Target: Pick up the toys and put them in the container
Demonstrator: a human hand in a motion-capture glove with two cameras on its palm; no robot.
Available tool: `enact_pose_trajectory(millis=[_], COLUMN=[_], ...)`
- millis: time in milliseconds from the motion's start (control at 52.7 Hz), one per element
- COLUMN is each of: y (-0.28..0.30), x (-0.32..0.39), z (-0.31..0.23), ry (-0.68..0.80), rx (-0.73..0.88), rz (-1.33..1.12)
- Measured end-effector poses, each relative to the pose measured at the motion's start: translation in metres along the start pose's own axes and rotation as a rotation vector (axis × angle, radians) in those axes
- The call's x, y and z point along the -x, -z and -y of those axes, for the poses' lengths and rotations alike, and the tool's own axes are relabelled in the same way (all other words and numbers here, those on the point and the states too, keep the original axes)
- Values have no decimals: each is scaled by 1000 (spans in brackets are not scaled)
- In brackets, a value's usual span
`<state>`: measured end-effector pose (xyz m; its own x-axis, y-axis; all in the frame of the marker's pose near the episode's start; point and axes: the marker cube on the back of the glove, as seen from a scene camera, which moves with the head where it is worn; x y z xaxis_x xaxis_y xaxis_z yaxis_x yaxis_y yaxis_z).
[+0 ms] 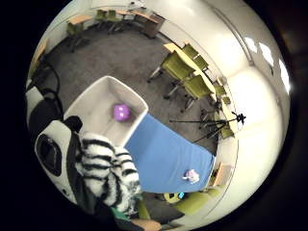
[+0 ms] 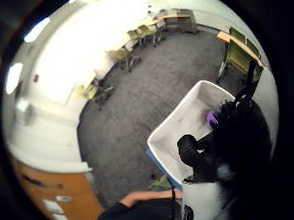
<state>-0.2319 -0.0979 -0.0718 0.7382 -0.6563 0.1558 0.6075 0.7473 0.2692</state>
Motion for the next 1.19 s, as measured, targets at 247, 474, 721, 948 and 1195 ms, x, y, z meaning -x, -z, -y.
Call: enact_pose_trajectory(millis=[247,474,721,948,1195], y=[-42,-68,-56,-14,51], x=[20,-6,37,-50,-144], z=[12,-6,-20,-112,-221], ry=[-18,-54,-194,-182,-351], rx=[56,263,223,275,245], rz=[1,-88,-162,-279,-257])
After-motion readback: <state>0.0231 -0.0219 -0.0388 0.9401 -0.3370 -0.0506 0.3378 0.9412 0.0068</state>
